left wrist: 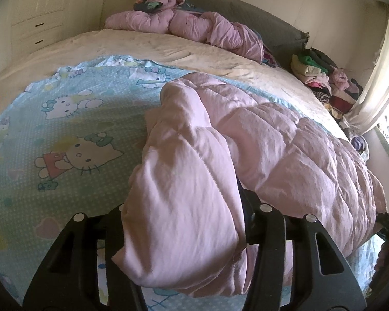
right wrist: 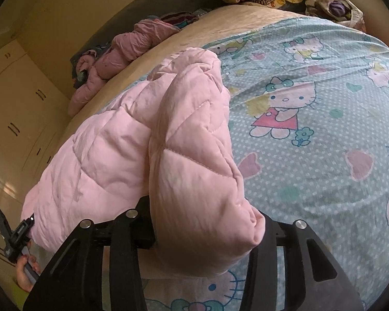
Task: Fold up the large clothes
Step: 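Lift the jacket side with both tools and fold it over the bundle, then open both tools and release the folded jacket onto the sheet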
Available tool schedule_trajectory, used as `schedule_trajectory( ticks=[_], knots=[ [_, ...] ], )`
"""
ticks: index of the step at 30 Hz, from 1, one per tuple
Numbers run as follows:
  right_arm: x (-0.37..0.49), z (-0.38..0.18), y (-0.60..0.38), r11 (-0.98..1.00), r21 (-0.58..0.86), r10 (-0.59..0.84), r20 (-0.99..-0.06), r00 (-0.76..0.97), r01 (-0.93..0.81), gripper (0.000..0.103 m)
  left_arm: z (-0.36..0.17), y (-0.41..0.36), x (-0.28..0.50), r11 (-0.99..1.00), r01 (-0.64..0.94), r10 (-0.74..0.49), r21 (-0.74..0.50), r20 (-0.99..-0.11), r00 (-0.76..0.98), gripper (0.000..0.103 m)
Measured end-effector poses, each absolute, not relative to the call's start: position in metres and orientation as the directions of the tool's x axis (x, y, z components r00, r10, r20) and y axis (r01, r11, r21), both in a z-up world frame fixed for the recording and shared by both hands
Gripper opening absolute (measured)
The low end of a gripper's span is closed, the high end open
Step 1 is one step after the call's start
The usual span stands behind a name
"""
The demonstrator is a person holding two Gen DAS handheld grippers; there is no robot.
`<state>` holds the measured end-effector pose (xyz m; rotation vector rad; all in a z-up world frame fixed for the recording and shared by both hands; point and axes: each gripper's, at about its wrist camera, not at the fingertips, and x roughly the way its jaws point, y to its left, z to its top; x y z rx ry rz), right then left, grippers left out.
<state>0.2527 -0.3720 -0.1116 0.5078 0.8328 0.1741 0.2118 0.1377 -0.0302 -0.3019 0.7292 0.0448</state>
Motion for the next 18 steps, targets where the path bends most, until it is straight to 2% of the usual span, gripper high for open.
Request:
schedule_trajectory(
  ticks=[8, 9, 13, 16, 18],
  knots=[
    [0.252, -0.109, -0.373, 0.869, 0.491, 0.329, -0.674, 0.662, 0.068, 0.048, -0.03, 0.136, 0.212, 0.958, -0.149, -0.054, -0.247, -0.659, 0.75, 0.043],
    [0.252, -0.107, -0.372, 0.872, 0.486, 0.327, -0.674, 0.662, 0.064, 0.051, -0.03, 0.137, 0.212, 0.957, -0.149, -0.054, -0.249, -0.659, 0.75, 0.043],
    [0.254, -0.105, -0.378, 0.842, 0.531, 0.353, -0.674, 0.648, 0.094, 0.076, -0.028, 0.136, 0.211, 0.955, -0.161, -0.044, -0.248, -0.657, 0.753, 0.048],
    [0.252, -0.103, -0.384, 0.82, 0.564, 0.374, -0.658, 0.654, 0.098, 0.086, -0.024, 0.134, 0.208, 0.956, -0.166, -0.033, -0.24, -0.654, 0.756, 0.054],
    [0.251, -0.101, -0.382, 0.831, 0.55, 0.373, -0.667, 0.645, 0.088, 0.088, -0.024, 0.134, 0.207, 0.957, -0.167, -0.029, -0.235, -0.656, 0.754, 0.058]
  ],
)
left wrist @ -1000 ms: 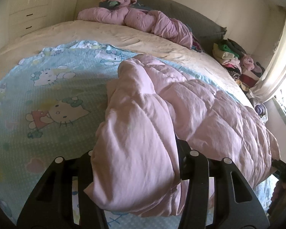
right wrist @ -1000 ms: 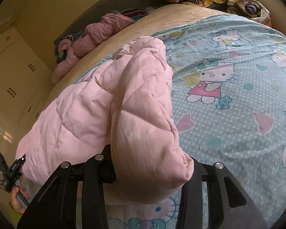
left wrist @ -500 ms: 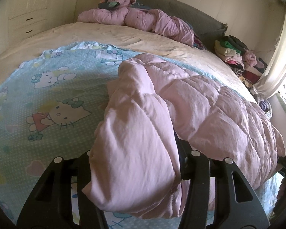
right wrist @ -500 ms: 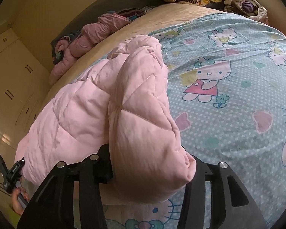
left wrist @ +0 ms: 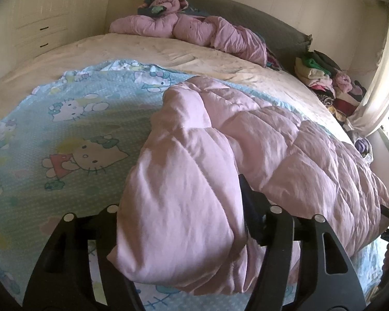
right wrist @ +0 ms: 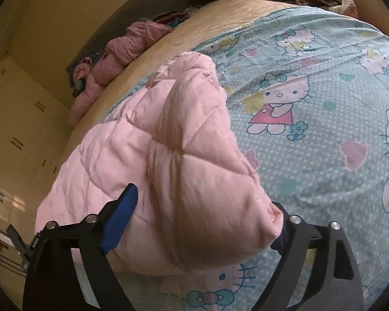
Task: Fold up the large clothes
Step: 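Open both tools and release the folded jacket onto the sheet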
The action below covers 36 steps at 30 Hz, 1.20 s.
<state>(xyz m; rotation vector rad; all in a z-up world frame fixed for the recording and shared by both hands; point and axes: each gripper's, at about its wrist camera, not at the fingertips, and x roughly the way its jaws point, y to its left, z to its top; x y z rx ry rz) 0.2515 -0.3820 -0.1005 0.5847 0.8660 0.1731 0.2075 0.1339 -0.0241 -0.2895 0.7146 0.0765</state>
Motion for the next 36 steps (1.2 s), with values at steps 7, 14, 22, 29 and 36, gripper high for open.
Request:
schedule_trajectory(
  ticks=[7, 14, 22, 29, 36],
  knots=[
    [0.249, -0.097, -0.377, 0.851, 0.517, 0.347, -0.69, 0.635, 0.096, 0.089, -0.022, 0.132, 0.207, 0.963, -0.167, -0.016, -0.214, -0.659, 0.752, 0.076],
    [0.244, -0.094, -0.37, 0.889, 0.447, 0.298, -0.73, 0.615, 0.1, 0.09, -0.017, 0.131, 0.204, 0.966, -0.158, -0.016, -0.206, -0.654, 0.756, 0.093],
    [0.243, -0.086, -0.364, 0.921, 0.375, 0.236, -0.755, 0.612, 0.107, 0.099, -0.016, 0.132, 0.203, 0.967, -0.164, -0.01, -0.196, -0.671, 0.741, 0.093],
    [0.234, -0.076, -0.368, 0.927, 0.359, 0.213, -0.743, 0.635, 0.109, 0.099, -0.008, 0.131, 0.194, 0.968, -0.176, 0.01, -0.181, -0.671, 0.742, 0.094],
    [0.224, -0.061, -0.37, 0.932, 0.349, 0.202, -0.725, 0.658, 0.099, 0.099, 0.0, 0.129, 0.184, 0.967, -0.184, 0.019, -0.177, -0.67, 0.742, 0.094]
  ],
)
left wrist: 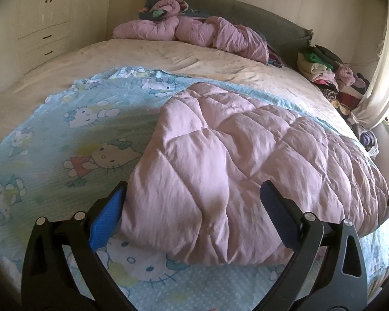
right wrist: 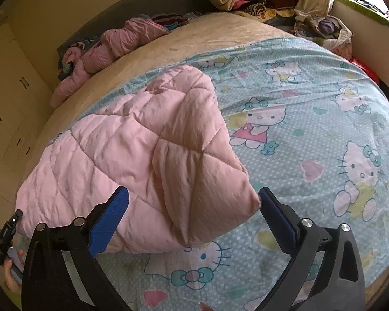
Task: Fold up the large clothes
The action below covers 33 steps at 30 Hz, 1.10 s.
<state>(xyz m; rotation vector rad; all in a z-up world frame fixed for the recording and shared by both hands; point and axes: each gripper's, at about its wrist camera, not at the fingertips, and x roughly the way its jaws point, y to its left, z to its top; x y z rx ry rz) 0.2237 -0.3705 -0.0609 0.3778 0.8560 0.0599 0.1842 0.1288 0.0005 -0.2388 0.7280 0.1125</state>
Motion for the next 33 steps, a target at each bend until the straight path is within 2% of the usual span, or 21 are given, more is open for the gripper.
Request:
schedule_trajectory(
  ticks=[6, 20, 28, 33],
  knots=[
    [0.206, -0.042, -0.369, 0.943, 0.325, 0.185, -0.691, 0.699, 0.071, 0.099, 0.013, 0.123, 0.168, 0.969, -0.183, 0.03, -0.165, -0.66, 0.751, 0.094],
    [0.128, 0.011, -0.327, 0.973, 0.21, 0.193, -0.537, 0.821, -0.091, 0.099, 0.039, 0.072, 0.11, 0.987, -0.096, 0.007, -0.126, -0.573, 0.819, 0.094],
    [0.081, 0.0, -0.308, 0.984, 0.137, 0.166, -0.492, 0.854, -0.113, 0.099, 0.032, 0.041, 0.072, 0.994, -0.057, -0.002, -0.091, -0.55, 0.835, 0.094],
    [0.058, -0.027, -0.294, 0.992, 0.097, 0.122, -0.476, 0.871, -0.086, 0.099, 0.02, 0.033, 0.054, 0.991, -0.03, -0.047, -0.128, -0.563, 0.825, 0.094]
  ],
)
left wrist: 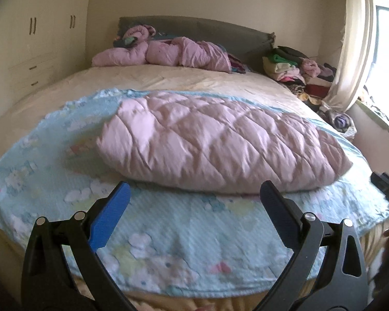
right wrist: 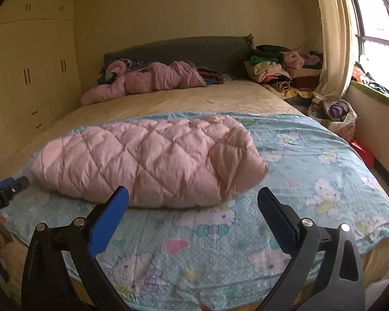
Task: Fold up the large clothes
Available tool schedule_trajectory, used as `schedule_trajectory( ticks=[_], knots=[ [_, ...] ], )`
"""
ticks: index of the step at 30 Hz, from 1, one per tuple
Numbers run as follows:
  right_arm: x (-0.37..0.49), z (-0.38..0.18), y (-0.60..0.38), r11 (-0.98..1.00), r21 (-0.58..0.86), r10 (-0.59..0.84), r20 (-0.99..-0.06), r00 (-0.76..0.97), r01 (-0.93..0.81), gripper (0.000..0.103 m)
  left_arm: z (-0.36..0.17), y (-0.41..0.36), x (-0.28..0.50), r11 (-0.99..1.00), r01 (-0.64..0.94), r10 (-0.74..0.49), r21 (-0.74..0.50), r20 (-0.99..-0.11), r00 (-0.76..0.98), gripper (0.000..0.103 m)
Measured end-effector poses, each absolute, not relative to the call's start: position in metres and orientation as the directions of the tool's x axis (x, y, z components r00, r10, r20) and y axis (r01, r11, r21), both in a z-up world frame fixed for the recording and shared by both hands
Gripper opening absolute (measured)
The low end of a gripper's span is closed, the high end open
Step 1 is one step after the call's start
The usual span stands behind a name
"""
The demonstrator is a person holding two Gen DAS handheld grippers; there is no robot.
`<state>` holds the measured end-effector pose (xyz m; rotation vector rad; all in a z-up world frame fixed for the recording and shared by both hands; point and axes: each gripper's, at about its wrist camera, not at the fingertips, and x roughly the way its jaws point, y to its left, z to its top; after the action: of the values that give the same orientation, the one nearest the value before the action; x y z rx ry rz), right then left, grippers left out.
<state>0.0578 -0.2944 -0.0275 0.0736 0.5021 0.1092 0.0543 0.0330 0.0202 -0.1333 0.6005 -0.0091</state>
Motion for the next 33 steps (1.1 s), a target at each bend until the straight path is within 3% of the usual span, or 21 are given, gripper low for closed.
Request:
schedule_trajectory(
  ticks=[8, 33],
  knots=[
    [0.06, -0.051, -0.28, 0.98, 0.156, 0.193, -0.559, 0.806, -0.126, 0.099, 0.016, 0.025, 0.045, 0.994, -0.045, -0.018, -0.096, -0.569, 0.822, 0.094],
    [0.051, -0.047, -0.283, 0.978, 0.155, 0.203, -0.552, 0.809, -0.141, 0.099, 0.017, 0.021, 0.044, 0.996, -0.051, 0.001, -0.07, -0.58, 0.814, 0.094]
  ],
)
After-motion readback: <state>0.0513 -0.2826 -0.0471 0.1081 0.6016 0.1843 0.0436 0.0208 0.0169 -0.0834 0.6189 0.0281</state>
